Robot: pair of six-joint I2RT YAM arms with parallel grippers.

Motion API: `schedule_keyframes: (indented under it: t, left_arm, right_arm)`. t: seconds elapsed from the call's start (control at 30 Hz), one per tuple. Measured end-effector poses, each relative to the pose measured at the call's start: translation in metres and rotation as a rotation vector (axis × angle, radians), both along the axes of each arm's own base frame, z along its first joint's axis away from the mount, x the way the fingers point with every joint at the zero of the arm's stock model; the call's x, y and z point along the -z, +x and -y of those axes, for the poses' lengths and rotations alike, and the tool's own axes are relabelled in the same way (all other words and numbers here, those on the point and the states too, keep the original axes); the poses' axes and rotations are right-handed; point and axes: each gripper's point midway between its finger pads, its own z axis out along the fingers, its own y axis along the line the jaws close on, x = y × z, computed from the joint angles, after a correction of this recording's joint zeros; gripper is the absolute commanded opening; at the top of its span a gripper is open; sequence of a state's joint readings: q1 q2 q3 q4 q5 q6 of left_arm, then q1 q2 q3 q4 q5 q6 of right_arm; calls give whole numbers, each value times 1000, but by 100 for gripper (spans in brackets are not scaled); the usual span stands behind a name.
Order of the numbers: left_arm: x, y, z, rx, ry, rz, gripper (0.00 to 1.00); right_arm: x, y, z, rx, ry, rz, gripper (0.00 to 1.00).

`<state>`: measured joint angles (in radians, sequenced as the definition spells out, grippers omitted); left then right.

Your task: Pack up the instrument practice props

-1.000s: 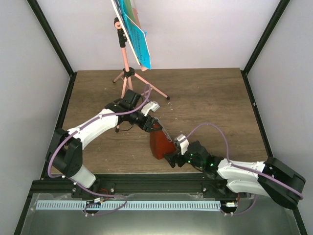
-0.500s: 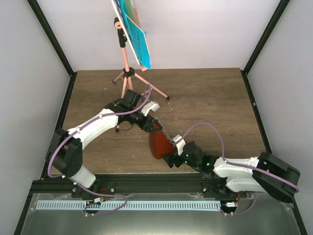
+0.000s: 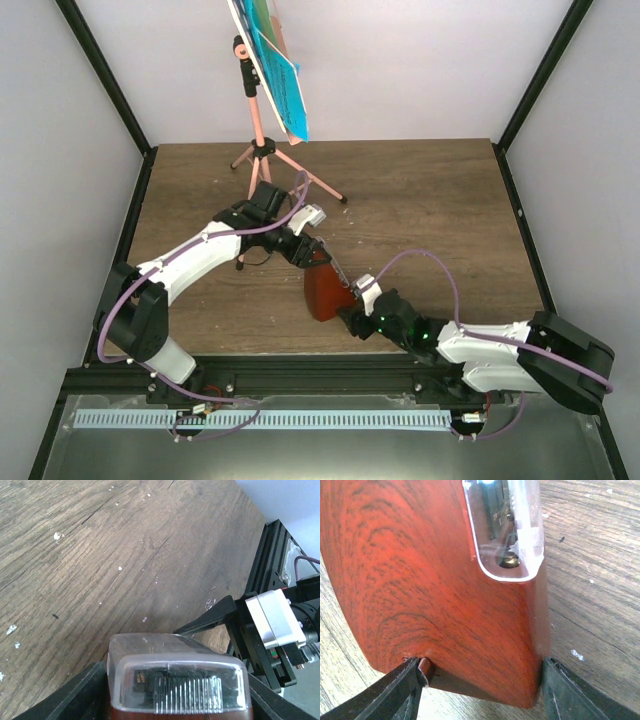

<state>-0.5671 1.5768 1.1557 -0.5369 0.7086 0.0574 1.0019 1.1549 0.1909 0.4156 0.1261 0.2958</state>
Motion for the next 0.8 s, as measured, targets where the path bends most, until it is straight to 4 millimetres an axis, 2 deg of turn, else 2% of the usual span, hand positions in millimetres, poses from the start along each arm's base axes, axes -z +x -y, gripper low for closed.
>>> schedule_keyframes:
  t: [0.17,0.23,0.37,0.43,0.5,0.63,0.8]
  left_arm:
    - [0,0,0,-3,-2,-4,39]
    - [0,0,0,-4,-1,-5,39]
    - [0,0,0,-3,7,6,38]
    - [-1,-4,1,3,23,30,38]
    - [-2,-11,4,20,42,71,38]
    - [-1,-29,9,69,103,182,39]
    - [0,-41,7,101,157,285,53]
  right_arm:
    - [-1,1,1,4,-2,8,60]
    - [-1,1,1,4,-2,8,68]
    - [-5,0,1,8,17,3,92]
    - [-15,0,0,8,54,12,98]
    - [-31,-2,-2,6,106,28,100]
    - [-76,-3,1,11,245,99,100]
    - [-118,-7,12,19,367,172,100]
